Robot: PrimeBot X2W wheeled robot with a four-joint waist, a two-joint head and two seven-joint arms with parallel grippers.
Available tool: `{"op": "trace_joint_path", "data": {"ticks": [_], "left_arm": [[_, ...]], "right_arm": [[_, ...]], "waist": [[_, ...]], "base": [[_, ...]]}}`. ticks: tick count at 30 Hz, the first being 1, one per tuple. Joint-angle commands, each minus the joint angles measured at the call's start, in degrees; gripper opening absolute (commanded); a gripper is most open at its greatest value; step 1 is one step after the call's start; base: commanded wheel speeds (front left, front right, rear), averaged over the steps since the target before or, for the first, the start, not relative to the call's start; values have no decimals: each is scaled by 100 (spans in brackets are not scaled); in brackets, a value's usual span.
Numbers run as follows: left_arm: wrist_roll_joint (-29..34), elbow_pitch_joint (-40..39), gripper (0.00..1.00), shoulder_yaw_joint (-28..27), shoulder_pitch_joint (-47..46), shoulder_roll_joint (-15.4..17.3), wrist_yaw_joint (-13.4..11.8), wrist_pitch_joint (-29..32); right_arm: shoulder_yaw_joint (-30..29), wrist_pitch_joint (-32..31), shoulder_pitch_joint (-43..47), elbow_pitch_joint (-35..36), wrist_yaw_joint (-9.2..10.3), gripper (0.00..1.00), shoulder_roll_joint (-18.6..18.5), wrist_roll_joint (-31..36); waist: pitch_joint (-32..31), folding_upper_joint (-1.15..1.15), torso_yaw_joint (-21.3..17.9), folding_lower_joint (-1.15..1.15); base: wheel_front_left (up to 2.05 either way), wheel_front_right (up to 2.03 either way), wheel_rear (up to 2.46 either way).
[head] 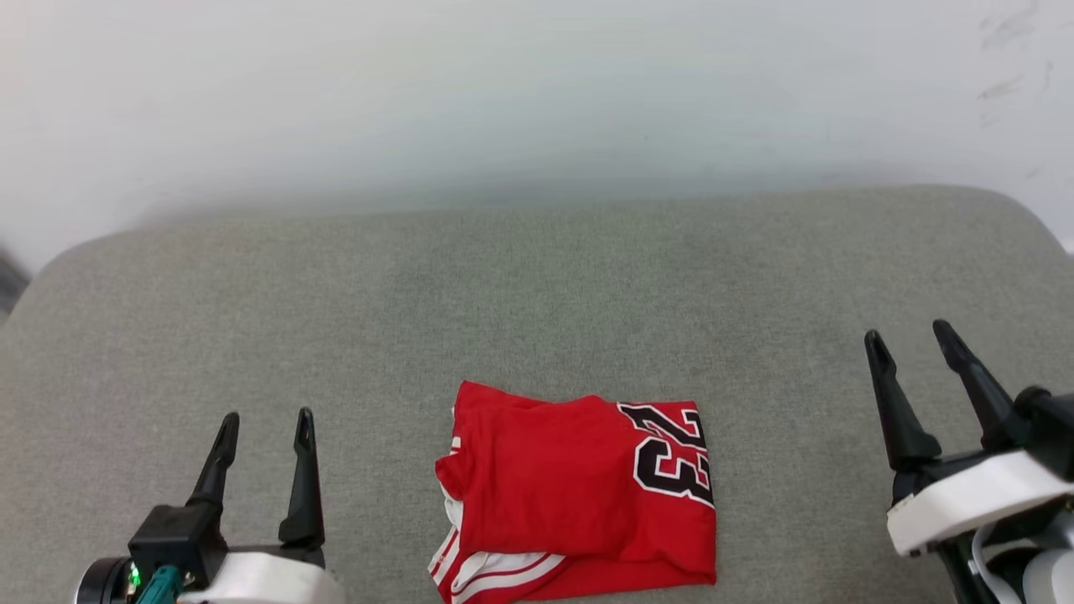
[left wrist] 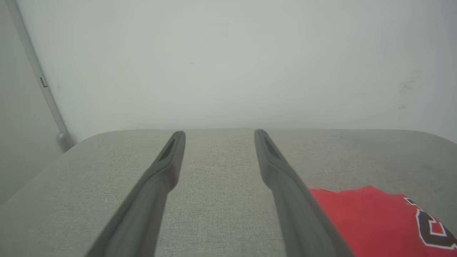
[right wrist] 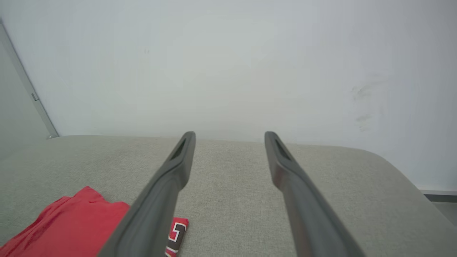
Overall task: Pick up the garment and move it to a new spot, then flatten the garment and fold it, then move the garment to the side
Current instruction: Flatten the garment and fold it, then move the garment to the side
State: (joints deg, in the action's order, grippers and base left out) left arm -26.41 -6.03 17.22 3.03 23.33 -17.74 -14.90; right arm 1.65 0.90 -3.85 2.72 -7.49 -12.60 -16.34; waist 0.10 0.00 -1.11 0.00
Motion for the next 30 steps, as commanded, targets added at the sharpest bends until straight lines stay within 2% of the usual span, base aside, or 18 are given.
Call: {"op": "trace_joint_path", "data": {"ticks": [1,10,23,25,28,30], "left_arm": [[36,-15,100,-50,99,-2,-37,-37],[169,-49,100,-199,473,-66,-8,-39],[321,-19,100,-277,242,-157,161,-39],[364,-52,100,-311,197,-190,191,-40],[427,-126,100,-338,123,-278,238,-39],[479,-171,100,-363,53,-354,278,-39]], "right_arm": [[-13,-25,154,100,0,100,59,53],[-235,-296,836,704,1,100,363,346],[-405,-556,806,912,1,100,484,294],[-516,-671,808,869,0,100,476,102],[-831,-965,813,681,1,100,353,-582],[-1072,-1295,805,429,0,100,99,-1000]], "waist": [[-101,0,-4,0],[-175,0,65,0],[-67,0,133,0],[-28,0,168,0],[96,0,287,0],[186,0,392,0]], "base": [[0,0,0],[0,0,0],[0,0,0],[0,0,0],[0,0,0],[0,0,0]]}}
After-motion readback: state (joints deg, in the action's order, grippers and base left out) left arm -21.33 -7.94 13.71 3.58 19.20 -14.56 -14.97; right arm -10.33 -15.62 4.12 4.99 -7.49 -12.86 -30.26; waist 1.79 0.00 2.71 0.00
